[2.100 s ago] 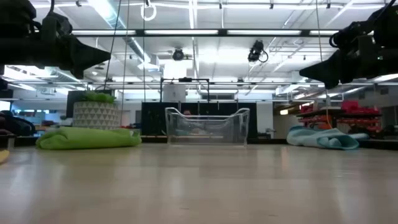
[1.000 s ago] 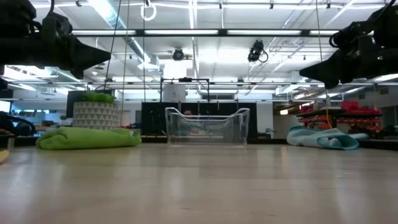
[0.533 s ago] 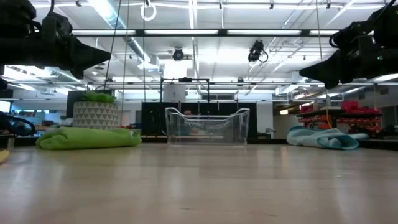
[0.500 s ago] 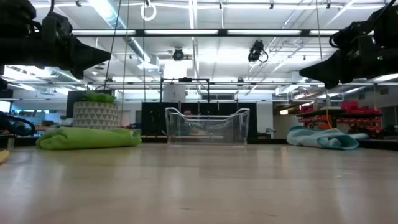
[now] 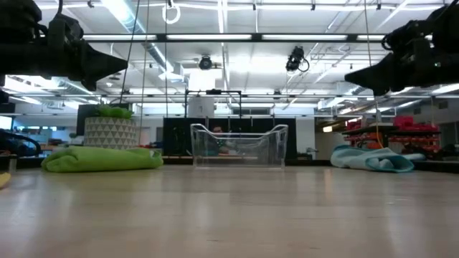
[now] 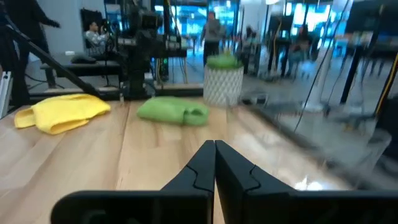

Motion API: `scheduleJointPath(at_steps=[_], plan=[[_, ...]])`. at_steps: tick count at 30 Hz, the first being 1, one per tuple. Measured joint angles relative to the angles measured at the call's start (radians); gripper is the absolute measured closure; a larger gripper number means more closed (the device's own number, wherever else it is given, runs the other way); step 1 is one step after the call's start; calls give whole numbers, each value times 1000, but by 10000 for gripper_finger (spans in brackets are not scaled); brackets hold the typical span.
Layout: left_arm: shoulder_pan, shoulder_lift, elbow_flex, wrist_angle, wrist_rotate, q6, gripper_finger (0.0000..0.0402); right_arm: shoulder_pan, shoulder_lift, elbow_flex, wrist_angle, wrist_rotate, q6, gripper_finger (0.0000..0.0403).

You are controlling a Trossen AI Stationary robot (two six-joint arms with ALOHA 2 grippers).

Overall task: Fold microfiber towels
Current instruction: Fold the green microfiber cloth

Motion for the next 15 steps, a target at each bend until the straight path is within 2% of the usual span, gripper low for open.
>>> scheduleJointPath(at_steps=[8,15], plan=[[0,0,0,0,0,0,366,0,0,0,214,-25,-66,387],[0,0,0,0,0,-1,377,0,2,0,341,-42,70,387]])
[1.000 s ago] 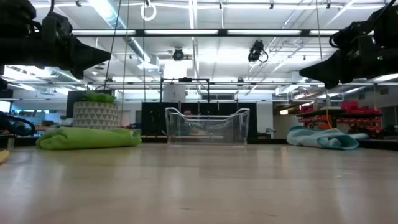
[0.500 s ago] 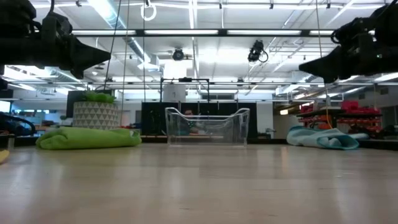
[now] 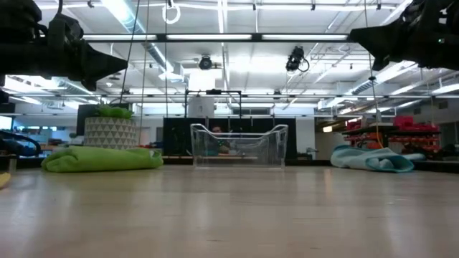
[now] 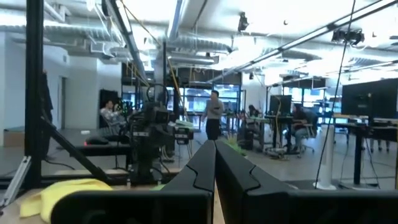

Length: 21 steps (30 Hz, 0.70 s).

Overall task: Fold microfiber towels
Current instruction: Fold the green microfiber cloth

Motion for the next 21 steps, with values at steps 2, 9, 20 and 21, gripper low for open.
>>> scheduleJointPath(at_steps=[2,9,20,21], plan=[[0,0,0,3,0,0,380,0,8,0,2,7,1,387],[0,0,0,46,0,-1,373,0,74,10,73,-6,49,397],[0,0,0,76,0,10,376,73,400,170,66,-28,53,372],[0,0,0,78,0,11,376,87,442,191,66,-20,42,374]])
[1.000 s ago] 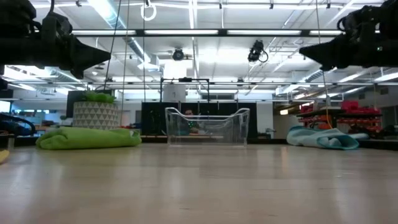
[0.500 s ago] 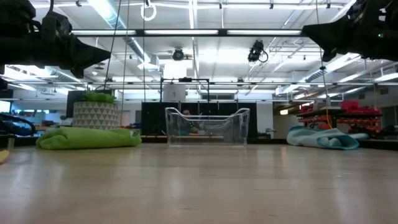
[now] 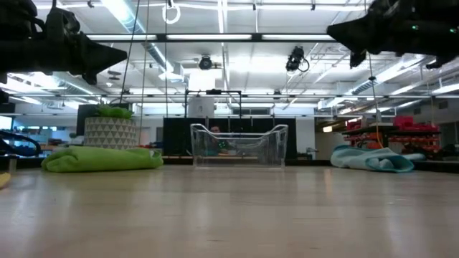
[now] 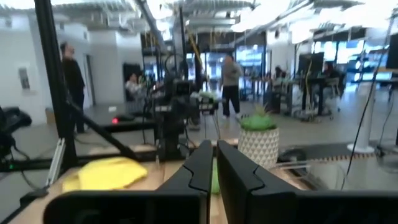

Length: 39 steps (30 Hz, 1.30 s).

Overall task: Fold microfiber towels
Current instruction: Fold the green microfiber cloth

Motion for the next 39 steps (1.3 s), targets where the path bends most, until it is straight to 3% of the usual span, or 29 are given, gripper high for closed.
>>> scheduleJointPath(at_steps=[9,22,32,35,39], plan=[[0,0,0,19,0,-17,381,116,377,198,-2,132,-93,398],[0,0,0,2,0,7,397,156,764,518,-66,137,-101,381],[0,0,0,-13,56,-11,333,170,962,752,-275,118,-77,357],[-1,0,0,-18,56,-3,345,190,1035,833,-348,106,-85,349],[0,9,0,-27,56,5,390,208,1146,944,-403,106,-103,345]])
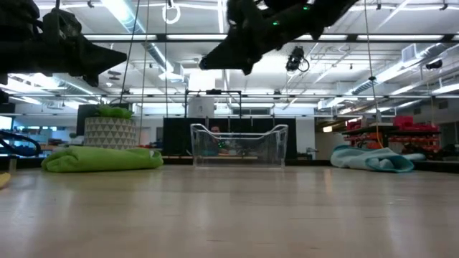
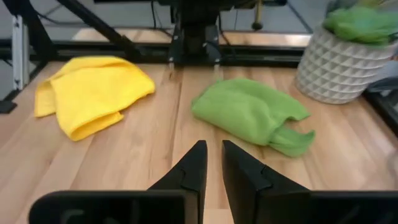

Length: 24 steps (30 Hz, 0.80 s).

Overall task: Fold microfiber towels
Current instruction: Fold the green microfiber cloth

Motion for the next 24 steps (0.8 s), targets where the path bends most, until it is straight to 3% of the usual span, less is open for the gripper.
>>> scheduleJointPath(at_steps=[6,12,15,20,24], plan=[[1,48,0,-46,-2,56,387,-1,139,156,-72,1,-16,319],[-4,163,0,-106,-10,64,395,5,153,223,-124,20,-35,267],[-26,230,1,-106,-45,86,392,11,118,210,-131,61,-58,281],[-64,298,7,-79,-127,122,397,-3,128,196,-93,68,-16,350],[-75,293,10,-47,-167,134,396,-22,244,227,-72,76,41,345]])
